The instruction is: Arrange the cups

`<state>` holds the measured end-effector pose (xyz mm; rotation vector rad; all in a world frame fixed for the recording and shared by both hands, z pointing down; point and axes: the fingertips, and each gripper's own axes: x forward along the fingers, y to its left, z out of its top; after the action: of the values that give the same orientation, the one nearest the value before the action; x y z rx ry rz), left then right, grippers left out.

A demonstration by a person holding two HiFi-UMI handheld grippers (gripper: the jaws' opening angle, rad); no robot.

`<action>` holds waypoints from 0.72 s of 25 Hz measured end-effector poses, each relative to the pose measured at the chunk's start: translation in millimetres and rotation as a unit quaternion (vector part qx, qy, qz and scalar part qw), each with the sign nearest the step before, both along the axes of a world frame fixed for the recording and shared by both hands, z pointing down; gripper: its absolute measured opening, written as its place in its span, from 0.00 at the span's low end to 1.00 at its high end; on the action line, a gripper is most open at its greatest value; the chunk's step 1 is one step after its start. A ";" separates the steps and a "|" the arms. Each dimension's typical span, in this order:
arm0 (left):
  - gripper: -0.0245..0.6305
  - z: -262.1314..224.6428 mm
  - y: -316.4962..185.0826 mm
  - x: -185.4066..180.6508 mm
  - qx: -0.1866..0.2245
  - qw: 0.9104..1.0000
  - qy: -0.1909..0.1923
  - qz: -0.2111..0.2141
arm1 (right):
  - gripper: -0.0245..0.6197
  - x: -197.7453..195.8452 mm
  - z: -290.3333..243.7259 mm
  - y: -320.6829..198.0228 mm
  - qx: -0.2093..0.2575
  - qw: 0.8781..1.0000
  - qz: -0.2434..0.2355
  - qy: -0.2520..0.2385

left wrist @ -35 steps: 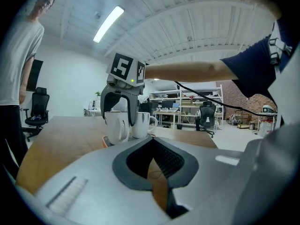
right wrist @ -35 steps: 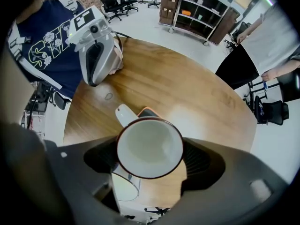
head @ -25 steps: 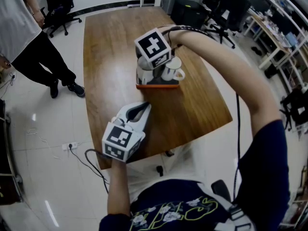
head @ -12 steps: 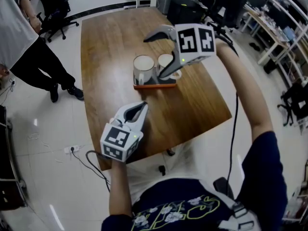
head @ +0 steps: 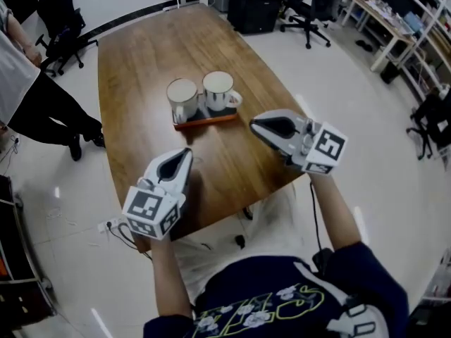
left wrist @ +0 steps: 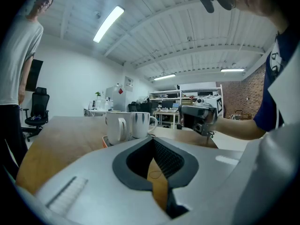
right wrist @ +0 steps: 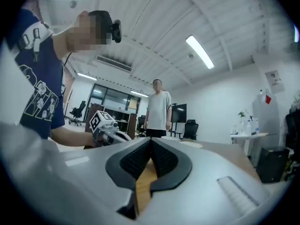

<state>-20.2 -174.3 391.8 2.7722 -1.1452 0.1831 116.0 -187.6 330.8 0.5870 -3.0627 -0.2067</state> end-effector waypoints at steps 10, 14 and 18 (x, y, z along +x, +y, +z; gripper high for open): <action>0.04 -1.5 -0.4 0.8 0.002 1.000 -0.007 0.009 | 0.05 -19.0 39.2 3.1 -0.086 0.995 0.046 -0.004; 0.04 3.6 0.1 -0.5 0.000 1.000 -0.008 0.008 | 0.05 -20.7 58.9 -6.5 -0.113 0.991 0.069 0.029; 0.04 1.8 -0.8 -1.8 0.002 1.000 -0.006 0.005 | 0.05 -18.1 66.2 -14.6 -0.123 0.988 0.085 0.040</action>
<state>-22.0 -175.1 393.6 2.7851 -1.1357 0.1984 97.9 -202.2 397.1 0.7966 -2.8779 0.1464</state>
